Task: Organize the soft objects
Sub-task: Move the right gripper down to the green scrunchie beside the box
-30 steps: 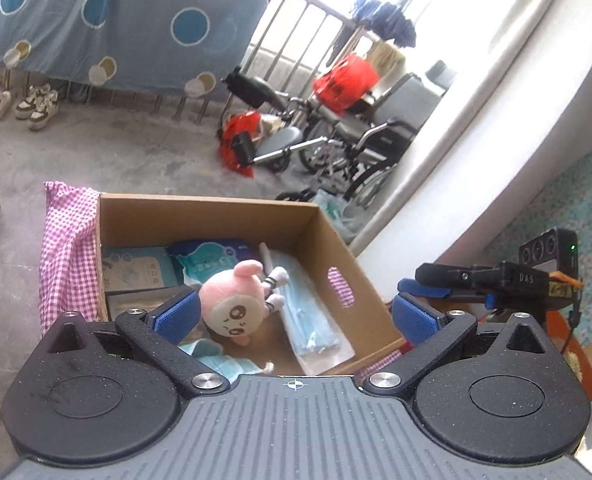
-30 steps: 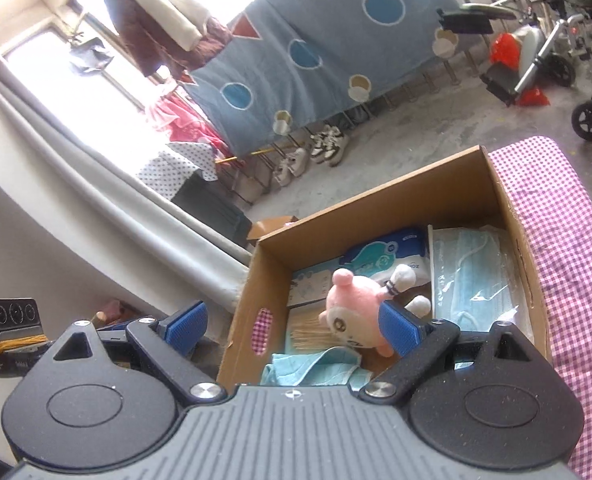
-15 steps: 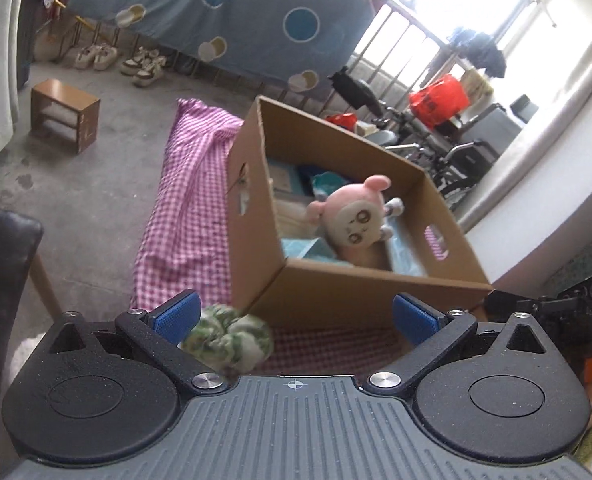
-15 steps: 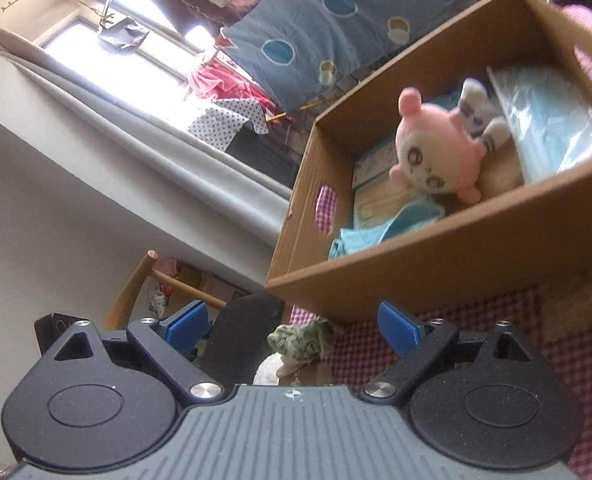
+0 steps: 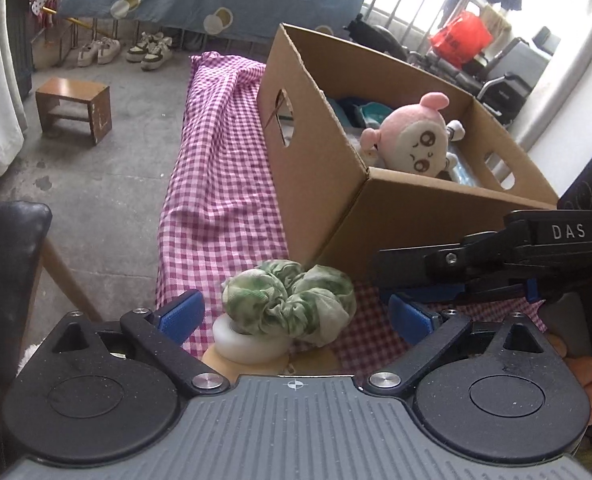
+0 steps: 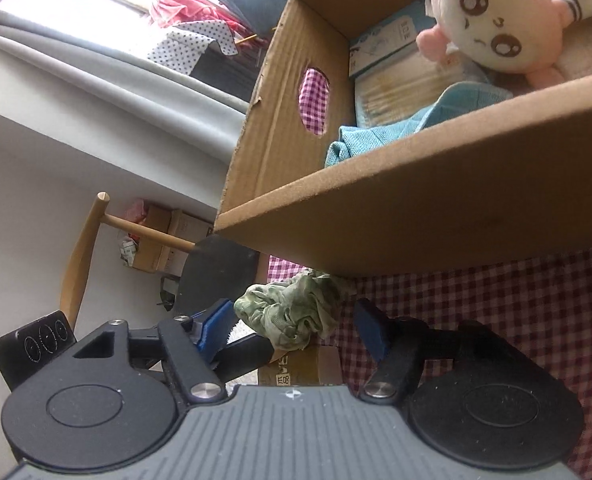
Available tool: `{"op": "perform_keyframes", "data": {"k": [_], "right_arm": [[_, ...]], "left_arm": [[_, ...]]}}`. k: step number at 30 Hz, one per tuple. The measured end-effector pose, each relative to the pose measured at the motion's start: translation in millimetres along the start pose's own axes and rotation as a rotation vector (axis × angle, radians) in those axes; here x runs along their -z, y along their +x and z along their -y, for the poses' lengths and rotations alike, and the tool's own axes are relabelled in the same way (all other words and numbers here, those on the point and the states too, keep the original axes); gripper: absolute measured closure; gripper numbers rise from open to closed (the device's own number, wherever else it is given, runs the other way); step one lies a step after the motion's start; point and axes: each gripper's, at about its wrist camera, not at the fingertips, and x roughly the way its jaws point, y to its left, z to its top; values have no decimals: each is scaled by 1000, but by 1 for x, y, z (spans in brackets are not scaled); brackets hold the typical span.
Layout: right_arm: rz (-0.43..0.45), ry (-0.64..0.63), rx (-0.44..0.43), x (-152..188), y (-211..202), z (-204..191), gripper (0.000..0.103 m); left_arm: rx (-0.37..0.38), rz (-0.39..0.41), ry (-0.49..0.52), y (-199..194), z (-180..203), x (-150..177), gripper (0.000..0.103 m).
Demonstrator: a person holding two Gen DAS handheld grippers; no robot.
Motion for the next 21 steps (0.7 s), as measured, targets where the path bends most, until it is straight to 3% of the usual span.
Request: {"op": "perform_keyframes", "data": {"k": [5,8,10,15,21], "right_arm": [[-23,23,21,-4,19,5,37],[-38,33,22,-4,26,7,40],[-44,33,21,-4,30,7,48],[-29,9,5,-3,28,2,66],[-7,-23,-7,2,17,-3,73]], "left_arm": [[-7,-16,28,11,0,1,11],[1,-18,31,14,0,1,20],[7,-21,31,15,0,0,25],[6,-13,47,13,6,1,26],[19,7,73,5,16,2,26]]}}
